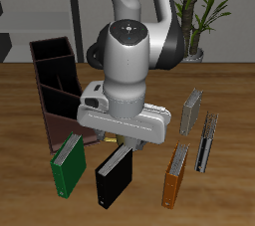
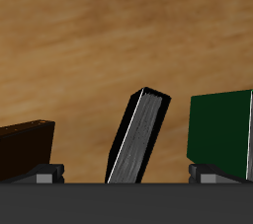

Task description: Place the black book into the right desk caddy's back compartment

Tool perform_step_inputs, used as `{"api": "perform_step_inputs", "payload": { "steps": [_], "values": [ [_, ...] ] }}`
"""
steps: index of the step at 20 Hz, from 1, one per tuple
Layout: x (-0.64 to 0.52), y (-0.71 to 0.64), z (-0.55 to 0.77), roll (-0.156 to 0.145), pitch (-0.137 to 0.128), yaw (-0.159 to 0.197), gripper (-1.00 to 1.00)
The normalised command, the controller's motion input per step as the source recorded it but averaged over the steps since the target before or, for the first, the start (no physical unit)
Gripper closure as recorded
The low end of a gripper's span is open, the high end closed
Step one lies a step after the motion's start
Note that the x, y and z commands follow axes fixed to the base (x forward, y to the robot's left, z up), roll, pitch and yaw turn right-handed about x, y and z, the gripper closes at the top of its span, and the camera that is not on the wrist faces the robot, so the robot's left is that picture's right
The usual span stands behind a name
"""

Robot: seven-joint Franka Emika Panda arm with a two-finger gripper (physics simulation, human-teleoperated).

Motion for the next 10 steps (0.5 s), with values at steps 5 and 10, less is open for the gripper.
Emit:
{"api": "perform_step_inputs", "payload": {
  "steps": [5,10],
  "values": [
    [0.01,-0.12,-0.26,-0.01,0.031,-0.007,-1.0],
    [0.01,-0.1,-0.19,-0.017,0.031,-0.027,-1.0]
  ]
}}
